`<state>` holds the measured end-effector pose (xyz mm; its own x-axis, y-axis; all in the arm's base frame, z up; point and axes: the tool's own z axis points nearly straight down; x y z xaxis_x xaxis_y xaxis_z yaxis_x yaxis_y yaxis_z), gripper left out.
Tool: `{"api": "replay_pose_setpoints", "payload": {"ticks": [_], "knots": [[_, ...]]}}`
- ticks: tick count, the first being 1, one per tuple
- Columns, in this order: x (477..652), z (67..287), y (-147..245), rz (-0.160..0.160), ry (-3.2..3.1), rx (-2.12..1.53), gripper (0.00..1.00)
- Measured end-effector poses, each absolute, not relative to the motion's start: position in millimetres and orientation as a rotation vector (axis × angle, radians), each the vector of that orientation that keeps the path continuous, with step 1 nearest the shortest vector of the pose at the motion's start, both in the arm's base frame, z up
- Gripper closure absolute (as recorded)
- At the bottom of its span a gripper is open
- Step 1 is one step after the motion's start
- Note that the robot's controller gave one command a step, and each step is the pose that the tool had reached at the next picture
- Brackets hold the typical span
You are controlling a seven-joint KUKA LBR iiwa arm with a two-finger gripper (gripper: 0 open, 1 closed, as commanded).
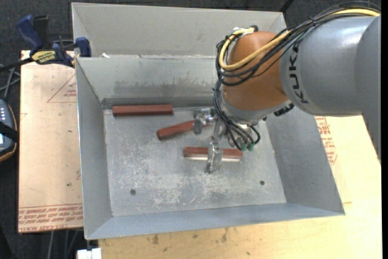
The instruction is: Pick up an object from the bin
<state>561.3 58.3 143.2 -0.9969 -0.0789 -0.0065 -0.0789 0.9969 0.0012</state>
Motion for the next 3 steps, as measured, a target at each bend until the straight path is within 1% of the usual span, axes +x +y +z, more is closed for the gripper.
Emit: {"api": "replay_pose_setpoints", "payload": {"ticks": [1,2,3], "knots": [[580.5,70,12,0.001,3.118,0.383,1.00],[580.5,70,12,0.001,3.118,0.383,1.00],[627.9,219,11,0.001,3.125,0.268,1.00]]}}
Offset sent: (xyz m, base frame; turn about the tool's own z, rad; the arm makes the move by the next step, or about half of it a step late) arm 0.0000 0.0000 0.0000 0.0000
